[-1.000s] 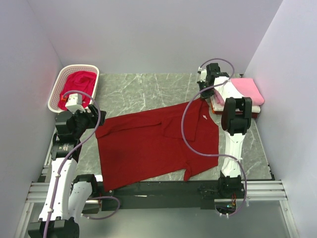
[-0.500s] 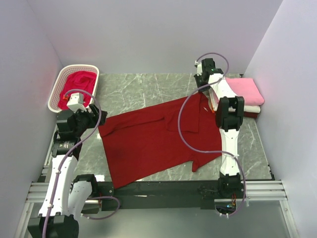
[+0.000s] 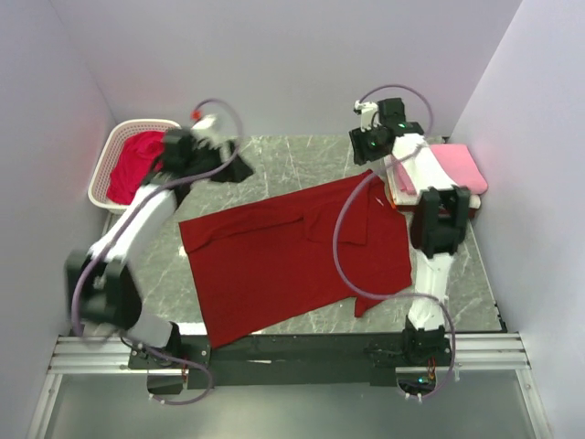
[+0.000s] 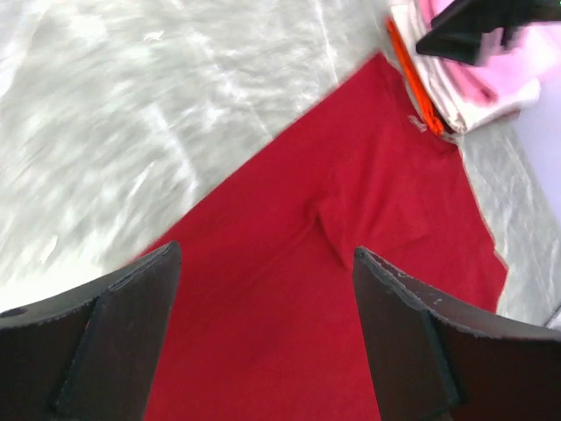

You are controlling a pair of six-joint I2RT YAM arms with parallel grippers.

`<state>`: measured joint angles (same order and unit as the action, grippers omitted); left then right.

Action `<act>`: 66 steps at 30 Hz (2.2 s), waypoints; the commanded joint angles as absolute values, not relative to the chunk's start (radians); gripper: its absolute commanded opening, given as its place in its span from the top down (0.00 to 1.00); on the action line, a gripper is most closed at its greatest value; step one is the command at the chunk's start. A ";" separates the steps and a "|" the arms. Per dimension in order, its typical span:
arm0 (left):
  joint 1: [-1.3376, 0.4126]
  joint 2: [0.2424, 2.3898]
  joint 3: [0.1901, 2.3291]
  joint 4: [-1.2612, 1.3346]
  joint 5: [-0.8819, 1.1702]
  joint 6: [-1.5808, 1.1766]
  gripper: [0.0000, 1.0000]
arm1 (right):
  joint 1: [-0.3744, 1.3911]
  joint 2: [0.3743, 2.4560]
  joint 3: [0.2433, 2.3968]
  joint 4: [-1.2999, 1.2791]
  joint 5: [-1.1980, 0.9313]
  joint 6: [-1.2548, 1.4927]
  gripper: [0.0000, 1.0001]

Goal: Fold and stack the t-shirts
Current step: Fold the tshirt

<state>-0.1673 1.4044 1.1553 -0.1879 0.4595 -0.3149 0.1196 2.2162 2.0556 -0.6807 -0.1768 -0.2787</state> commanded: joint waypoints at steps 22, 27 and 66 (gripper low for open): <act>-0.451 2.548 2.264 -0.445 0.598 -0.011 0.33 | 0.035 1.163 1.095 -0.589 -0.802 -0.400 0.41; -0.477 2.569 2.240 -0.469 0.597 0.040 0.38 | 0.023 1.180 1.089 -0.600 -0.822 -0.400 0.42; -0.235 2.349 2.013 -0.331 0.284 -0.262 0.71 | -0.009 1.278 1.088 -0.748 -0.936 -0.578 0.43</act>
<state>-0.2089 2.4802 2.0571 -0.3477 0.3317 -0.2604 -0.0231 1.2537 1.0782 -0.6926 -0.8890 -0.4770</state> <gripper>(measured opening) 0.244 0.572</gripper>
